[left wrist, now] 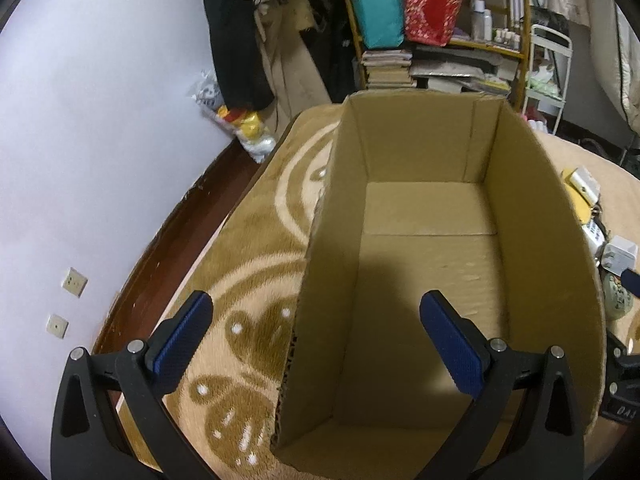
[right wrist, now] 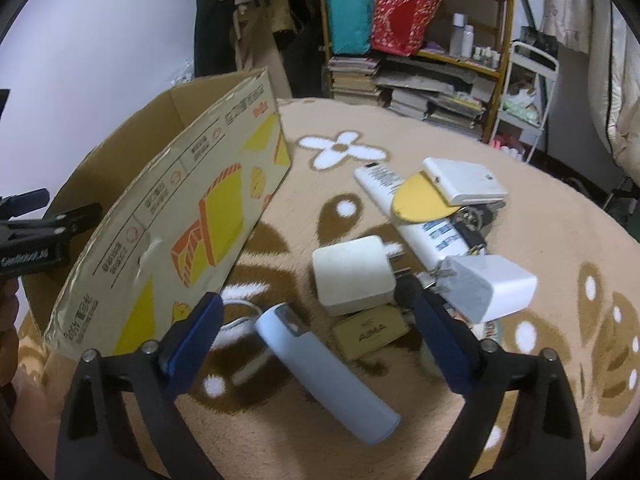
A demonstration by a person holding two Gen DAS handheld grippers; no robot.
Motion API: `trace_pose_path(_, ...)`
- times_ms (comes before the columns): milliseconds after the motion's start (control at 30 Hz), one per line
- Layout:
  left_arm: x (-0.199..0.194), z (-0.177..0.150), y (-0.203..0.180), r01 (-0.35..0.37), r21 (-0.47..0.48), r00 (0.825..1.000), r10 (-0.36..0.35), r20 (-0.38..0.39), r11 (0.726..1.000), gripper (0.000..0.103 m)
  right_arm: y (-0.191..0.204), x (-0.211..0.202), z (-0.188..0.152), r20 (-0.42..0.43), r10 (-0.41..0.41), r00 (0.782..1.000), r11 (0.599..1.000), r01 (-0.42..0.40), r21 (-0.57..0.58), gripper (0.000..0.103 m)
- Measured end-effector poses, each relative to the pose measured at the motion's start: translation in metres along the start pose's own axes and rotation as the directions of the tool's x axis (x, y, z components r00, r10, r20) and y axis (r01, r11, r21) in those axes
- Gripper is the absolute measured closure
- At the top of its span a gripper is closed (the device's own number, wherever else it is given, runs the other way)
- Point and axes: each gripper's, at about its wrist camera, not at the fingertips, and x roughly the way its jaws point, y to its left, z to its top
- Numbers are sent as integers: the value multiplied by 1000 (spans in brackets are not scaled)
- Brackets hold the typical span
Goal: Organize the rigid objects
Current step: 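Clamp the box wall with the left tool while the right tool grasps the blue power bank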
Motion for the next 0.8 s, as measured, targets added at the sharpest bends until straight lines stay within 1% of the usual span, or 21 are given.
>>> trace_pose_path(33, 2, 0, 0, -1, -5, 1000, 1, -5, 1000, 1, 1, 2, -1, -8, 0, 1000, 1000, 0, -3, 12)
trace_pose_path(67, 4, 0, 1, -3, -11, 1000, 3, -14, 1000, 1, 1, 4, -2, -19, 5, 1000, 1000, -5, -7, 17)
trace_pose_path(133, 6, 0, 2, -8, -25, 1000, 7, -27, 1000, 2, 2, 8, -4, -41, 18, 999, 1000, -18, -12, 19)
trace_pose_path(200, 10, 0, 6, 1, -44, 999, -3, -48, 999, 13, 3, 12, -6, -57, 25, 998, 1000, -25, -16, 23)
trace_pose_path(233, 13, 1, 7, 7, -56, 997, -11, -72, 998, 14, 4, 14, -7, -65, 29, 997, 999, -30, -19, 24)
trace_pose_path(300, 18, -2, 10, 11, -72, 995, -18, -101, 997, 24, 4, 19, -10, -88, 32, 996, 999, -34, -26, 27)
trace_pose_path(333, 20, -2, 11, 12, -78, 993, -21, -112, 997, 26, 4, 22, -11, -99, 33, 995, 999, -35, -25, 28)
trace_pose_path(400, 22, -5, 13, 17, -88, 992, -28, -123, 996, 36, 2, 29, -12, -128, 37, 991, 999, -39, -8, 36)
trace_pose_path(433, 24, -5, 13, 21, -93, 991, -33, -130, 995, 38, -1, 32, -14, -139, 40, 989, 999, -38, 11, 37)
trace_pose_path(467, 24, -6, 13, 21, -94, 990, -34, -134, 995, 42, -2, 35, -15, -152, 44, 987, 999, -41, 26, 38)
trace_pose_path(533, 26, -7, 13, 15, -88, 989, -28, -143, 996, 49, -1, 36, -17, -155, 32, 987, 999, -32, 5, 40)
trace_pose_path(600, 28, -9, 12, 10, -79, 988, -22, -155, 997, 59, 2, 36, -17, -168, 22, 986, 1000, -24, -7, 41)
trace_pose_path(667, 30, -10, 10, 9, -75, 986, -22, -164, 997, 65, 4, 37, -18, -178, 10, 984, 1000, -13, -14, 41)
trace_pose_path(733, 32, -10, 10, 18, -79, 985, -31, -168, 997, 67, 6, 38, -20, -183, 0, 983, 1000, -4, -24, 41)
trace_pose_path(800, 32, -10, 11, 20, -89, 985, -35, -169, 996, 67, 6, 37, -21, -186, 9, 982, 1000, -12, -14, 41)
